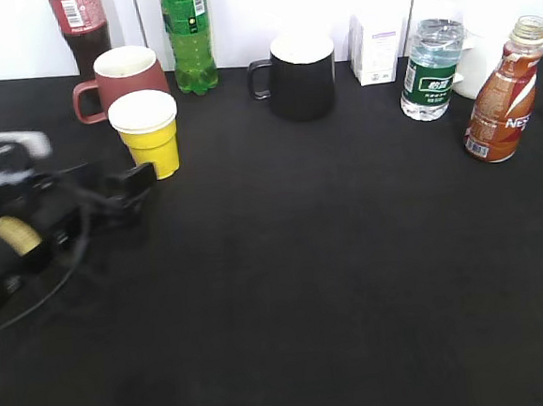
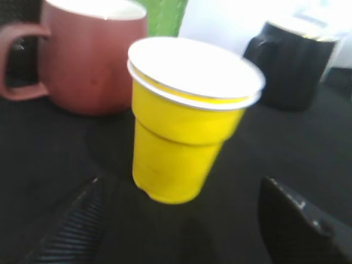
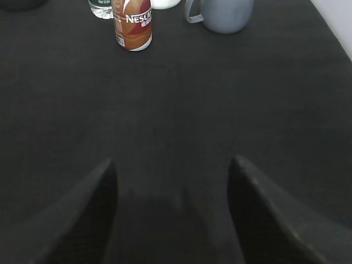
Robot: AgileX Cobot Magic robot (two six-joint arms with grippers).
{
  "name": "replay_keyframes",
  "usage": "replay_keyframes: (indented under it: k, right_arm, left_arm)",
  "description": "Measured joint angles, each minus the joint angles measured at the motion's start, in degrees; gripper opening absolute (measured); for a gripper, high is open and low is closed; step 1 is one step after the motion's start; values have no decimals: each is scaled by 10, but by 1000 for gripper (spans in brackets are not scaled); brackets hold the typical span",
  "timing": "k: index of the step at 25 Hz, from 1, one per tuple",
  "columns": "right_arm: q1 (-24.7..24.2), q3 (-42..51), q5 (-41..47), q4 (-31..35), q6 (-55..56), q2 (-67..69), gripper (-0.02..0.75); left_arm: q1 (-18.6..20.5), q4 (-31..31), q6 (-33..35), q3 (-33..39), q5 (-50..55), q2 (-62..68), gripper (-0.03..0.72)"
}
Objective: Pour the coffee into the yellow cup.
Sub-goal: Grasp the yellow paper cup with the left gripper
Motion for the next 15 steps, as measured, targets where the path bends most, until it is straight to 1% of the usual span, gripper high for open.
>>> replay_keyframes:
  k: [3,7,9,10,12,13,15]
  right_arm:
    - [0,0,0,0,0,0,498]
    - [0,0,0,0,0,0,498]
    - [0,0,0,0,0,0,498]
    - [0,0,0,0,0,0,498]
    - [0,0,0,0,0,0,498]
    - [0,0,0,0,0,0,498]
    - [0,0,0,0,0,0,498]
  left_arm:
    - [0,1,0,-72,48,44,655]
    - [0,23,-9,-180,82,106,655]
    - [0,28,-13,-201,77,120,643]
    - [0,29,-13,-201,75,121,610]
    - [0,38,-13,-202,76,122,504]
    - [0,49,-14,-203,77,122,465]
    - [0,84,-18,-203,77,121,451]
